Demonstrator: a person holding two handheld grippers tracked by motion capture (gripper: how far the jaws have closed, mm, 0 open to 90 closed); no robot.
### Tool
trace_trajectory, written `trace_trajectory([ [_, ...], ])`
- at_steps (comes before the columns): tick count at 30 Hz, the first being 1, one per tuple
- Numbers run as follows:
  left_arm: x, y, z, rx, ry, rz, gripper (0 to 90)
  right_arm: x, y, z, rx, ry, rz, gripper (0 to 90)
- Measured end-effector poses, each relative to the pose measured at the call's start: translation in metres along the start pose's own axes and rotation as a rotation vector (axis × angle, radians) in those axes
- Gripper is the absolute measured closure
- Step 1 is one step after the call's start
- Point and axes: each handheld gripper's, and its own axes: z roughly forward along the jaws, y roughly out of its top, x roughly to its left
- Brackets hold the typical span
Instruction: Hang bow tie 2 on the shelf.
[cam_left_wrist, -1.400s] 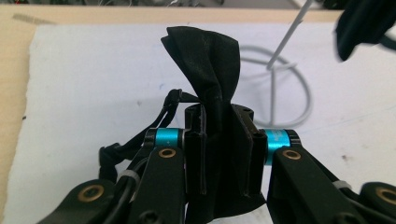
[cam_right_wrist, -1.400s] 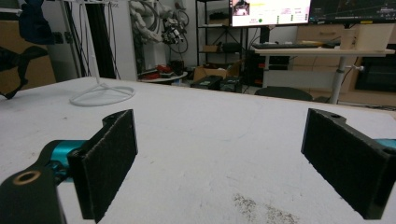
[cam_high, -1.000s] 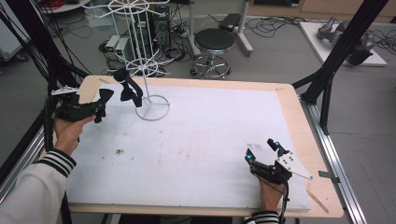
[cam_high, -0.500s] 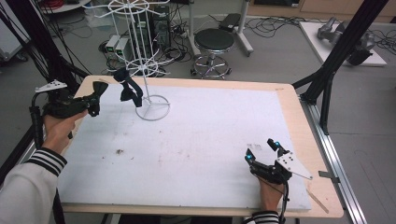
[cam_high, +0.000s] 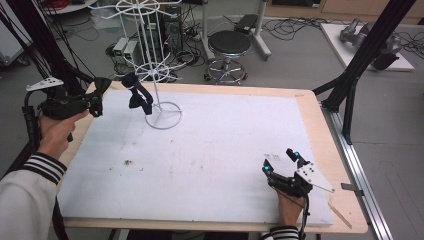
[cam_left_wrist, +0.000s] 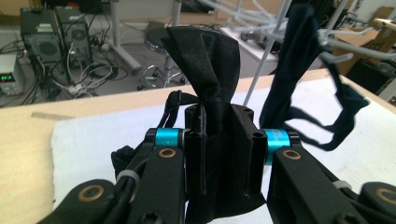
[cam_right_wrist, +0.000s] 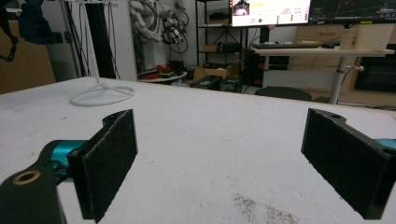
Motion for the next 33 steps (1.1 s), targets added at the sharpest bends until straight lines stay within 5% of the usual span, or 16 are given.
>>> trace_trajectory([
  [33,-0.019,0.056,0.015,-0.048,-0.046,0.071,75.7,0.000,0.000,0.000,-0.002,0.004,0.006,10.0],
])
